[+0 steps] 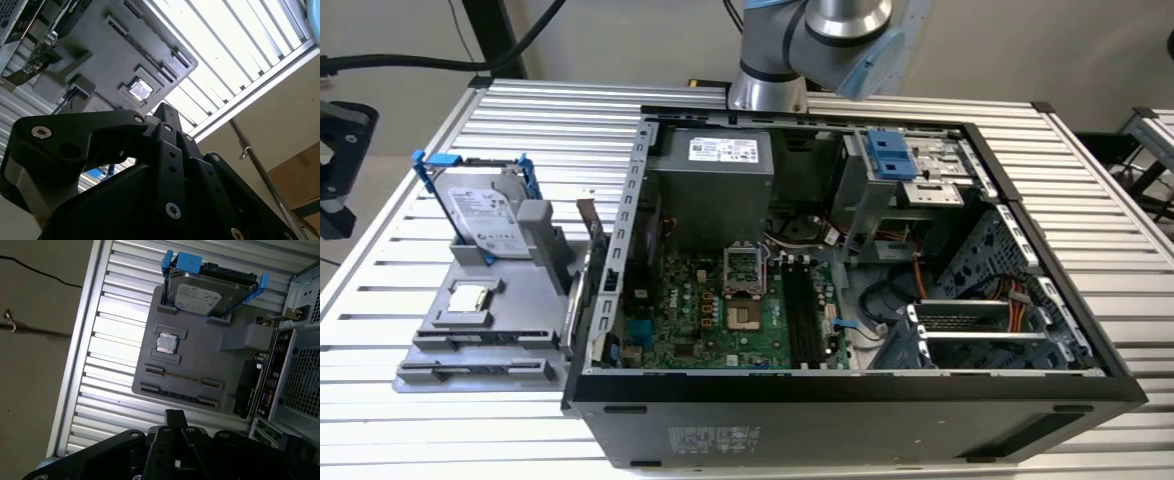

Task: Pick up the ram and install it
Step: 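Pick up the ram and move it above insertion slot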

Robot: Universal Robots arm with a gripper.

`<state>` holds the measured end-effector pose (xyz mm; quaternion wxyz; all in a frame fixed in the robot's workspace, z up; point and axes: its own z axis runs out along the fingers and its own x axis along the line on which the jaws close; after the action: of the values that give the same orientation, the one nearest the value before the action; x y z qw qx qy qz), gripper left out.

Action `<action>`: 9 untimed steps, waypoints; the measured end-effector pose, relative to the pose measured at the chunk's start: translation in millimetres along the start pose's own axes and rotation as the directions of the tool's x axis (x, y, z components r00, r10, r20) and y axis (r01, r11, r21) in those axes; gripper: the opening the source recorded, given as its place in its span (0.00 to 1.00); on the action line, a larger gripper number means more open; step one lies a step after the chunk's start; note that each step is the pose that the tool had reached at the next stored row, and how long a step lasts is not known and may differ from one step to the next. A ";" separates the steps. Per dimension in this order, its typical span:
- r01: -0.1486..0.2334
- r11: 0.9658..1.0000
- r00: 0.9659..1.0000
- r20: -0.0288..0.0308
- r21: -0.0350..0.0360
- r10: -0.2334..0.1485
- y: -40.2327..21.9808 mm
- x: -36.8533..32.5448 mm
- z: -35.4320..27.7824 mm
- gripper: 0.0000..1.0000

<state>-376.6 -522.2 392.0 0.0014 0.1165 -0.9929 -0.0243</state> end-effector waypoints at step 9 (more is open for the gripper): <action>0.053 0.999 0.999 -0.003 0.000 -0.053 0.0 0.0 0.0 0.00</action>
<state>-376.6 -522.1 392.0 0.0021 0.1429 -0.9894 -0.0242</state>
